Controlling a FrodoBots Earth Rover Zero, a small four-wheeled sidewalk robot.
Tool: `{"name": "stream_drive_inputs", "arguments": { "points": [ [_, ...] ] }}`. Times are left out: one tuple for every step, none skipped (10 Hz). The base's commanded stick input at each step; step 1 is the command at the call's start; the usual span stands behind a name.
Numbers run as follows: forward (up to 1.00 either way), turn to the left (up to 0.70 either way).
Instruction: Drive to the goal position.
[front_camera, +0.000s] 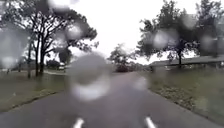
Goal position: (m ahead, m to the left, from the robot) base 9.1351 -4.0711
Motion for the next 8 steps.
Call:
{"name": "stream_drive_inputs", "arguments": {
  "points": [
    [0.7, 0.0],
    [0.7, 0.0],
    [0.7, 0.0],
    [0.7, 0.0],
    [0.7, 0.0],
    [0.7, 0.0],
    [0.7, 0.0],
    [0.7, 0.0]
  ]
}}
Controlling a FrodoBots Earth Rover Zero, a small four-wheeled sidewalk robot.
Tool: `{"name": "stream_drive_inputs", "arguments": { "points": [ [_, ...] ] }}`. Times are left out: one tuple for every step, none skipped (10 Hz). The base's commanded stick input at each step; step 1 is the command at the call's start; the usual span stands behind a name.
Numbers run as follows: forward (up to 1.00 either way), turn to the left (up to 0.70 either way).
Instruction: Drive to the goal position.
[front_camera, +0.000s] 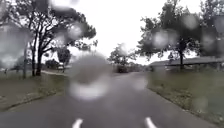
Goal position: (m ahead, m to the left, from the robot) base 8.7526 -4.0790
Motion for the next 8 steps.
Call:
{"name": "stream_drive_inputs", "arguments": {
  "points": [
    [0.7, 0.0],
    [0.7, 0.0],
    [0.7, 0.0],
    [0.7, 0.0],
    [0.7, 0.0],
    [0.7, 0.0],
    [0.7, 0.0],
    [0.7, 0.0]
  ]
}}
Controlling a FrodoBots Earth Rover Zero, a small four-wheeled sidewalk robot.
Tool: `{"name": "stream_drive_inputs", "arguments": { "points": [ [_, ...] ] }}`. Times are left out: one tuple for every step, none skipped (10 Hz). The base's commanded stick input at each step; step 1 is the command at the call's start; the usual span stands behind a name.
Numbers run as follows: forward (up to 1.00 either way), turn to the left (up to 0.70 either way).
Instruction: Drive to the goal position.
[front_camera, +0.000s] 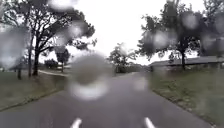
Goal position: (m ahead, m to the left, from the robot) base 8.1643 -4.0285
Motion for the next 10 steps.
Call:
{"name": "stream_drive_inputs", "arguments": {
  "points": [
    [0.7, 0.0],
    [0.7, 0.0],
    [0.7, 0.0],
    [0.7, 0.0],
    [0.7, 0.0],
    [0.7, 0.0],
    [0.7, 0.0],
    [0.7, 0.0],
    [0.7, 0.0],
    [0.7, 0.0]
  ]
}}
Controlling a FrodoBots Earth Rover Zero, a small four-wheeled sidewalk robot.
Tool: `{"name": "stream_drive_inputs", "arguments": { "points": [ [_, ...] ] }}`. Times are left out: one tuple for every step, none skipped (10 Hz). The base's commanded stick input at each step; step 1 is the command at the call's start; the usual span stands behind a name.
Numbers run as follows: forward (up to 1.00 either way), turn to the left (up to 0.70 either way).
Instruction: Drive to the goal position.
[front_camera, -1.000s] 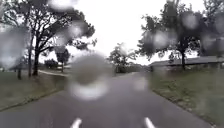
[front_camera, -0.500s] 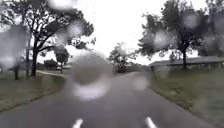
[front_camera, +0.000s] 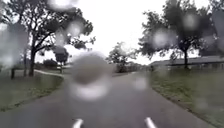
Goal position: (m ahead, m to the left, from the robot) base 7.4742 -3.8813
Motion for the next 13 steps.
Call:
{"name": "stream_drive_inputs", "arguments": {
  "points": [
    [0.7, 0.0],
    [0.7, 0.0],
    [0.7, 0.0],
    [0.7, 0.0],
    [0.7, 0.0],
    [0.7, 0.0],
    [0.7, 0.0],
    [0.7, 0.0],
    [0.7, 0.0],
    [0.7, 0.0],
    [0.7, 0.0],
    [0.7, 0.0],
    [0.7, 0.0]
  ]
}}
